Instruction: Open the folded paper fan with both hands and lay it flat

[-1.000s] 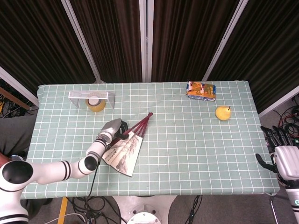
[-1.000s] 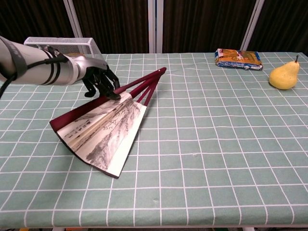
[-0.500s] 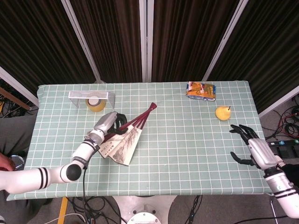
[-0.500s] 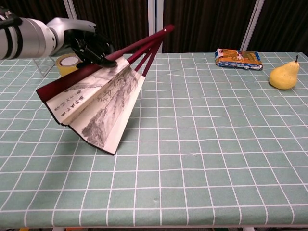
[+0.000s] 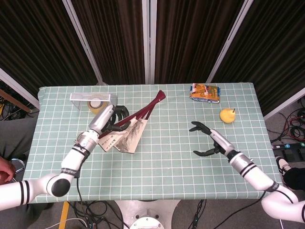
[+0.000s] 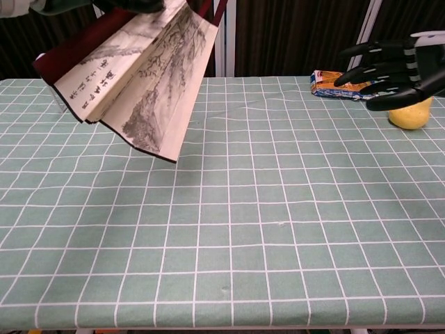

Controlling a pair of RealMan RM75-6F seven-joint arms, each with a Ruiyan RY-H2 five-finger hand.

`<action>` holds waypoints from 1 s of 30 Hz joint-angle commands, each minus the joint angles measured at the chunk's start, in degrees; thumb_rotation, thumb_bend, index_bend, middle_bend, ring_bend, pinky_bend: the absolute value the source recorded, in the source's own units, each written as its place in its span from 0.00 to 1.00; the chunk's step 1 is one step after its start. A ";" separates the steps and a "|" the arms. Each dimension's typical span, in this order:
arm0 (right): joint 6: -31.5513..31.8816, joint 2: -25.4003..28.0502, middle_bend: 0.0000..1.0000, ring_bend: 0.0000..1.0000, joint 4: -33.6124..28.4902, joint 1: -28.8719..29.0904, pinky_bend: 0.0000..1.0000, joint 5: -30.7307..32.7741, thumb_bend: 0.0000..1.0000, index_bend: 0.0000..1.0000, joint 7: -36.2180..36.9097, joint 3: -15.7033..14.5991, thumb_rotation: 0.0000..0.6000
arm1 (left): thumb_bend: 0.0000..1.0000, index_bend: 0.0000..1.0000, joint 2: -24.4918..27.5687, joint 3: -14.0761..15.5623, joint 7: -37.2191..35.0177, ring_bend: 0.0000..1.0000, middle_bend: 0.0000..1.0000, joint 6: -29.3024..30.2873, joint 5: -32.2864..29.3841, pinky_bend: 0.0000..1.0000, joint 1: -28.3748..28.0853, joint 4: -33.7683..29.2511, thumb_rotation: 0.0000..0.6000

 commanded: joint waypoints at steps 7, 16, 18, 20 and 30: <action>-5.09 -9.37 0.17 0.00 3.67 5.96 0.01 6.10 0.04 0.08 0.30 3.91 1.00 | 0.38 0.59 -2.86 -0.41 -1.33 0.64 0.65 2.66 3.94 0.82 -0.40 -0.52 1.00; -5.93 -16.47 0.18 0.00 5.79 9.09 0.01 9.19 0.03 0.08 -0.25 6.95 1.00 | 0.38 0.58 -5.66 -0.41 0.23 0.64 0.65 4.12 4.94 0.82 -2.15 -0.01 1.00; -5.58 -17.72 0.18 0.00 6.29 9.51 0.01 9.99 0.03 0.08 -0.92 7.60 1.00 | 0.38 0.58 -5.92 -0.34 0.53 0.64 0.65 4.37 5.28 0.82 -2.35 -0.21 1.00; -5.69 -18.50 0.19 0.00 6.46 9.95 0.01 10.58 0.03 0.08 -1.44 8.05 1.00 | 0.38 0.58 -6.15 -0.31 0.64 0.64 0.65 4.59 5.54 0.81 -2.47 -0.43 1.00; -4.36 -21.48 0.32 0.07 6.37 10.99 0.06 13.15 0.24 0.22 -4.71 10.20 1.00 | 0.38 0.58 -6.53 -0.29 0.51 0.64 0.65 5.45 5.74 0.81 -2.51 -0.70 1.00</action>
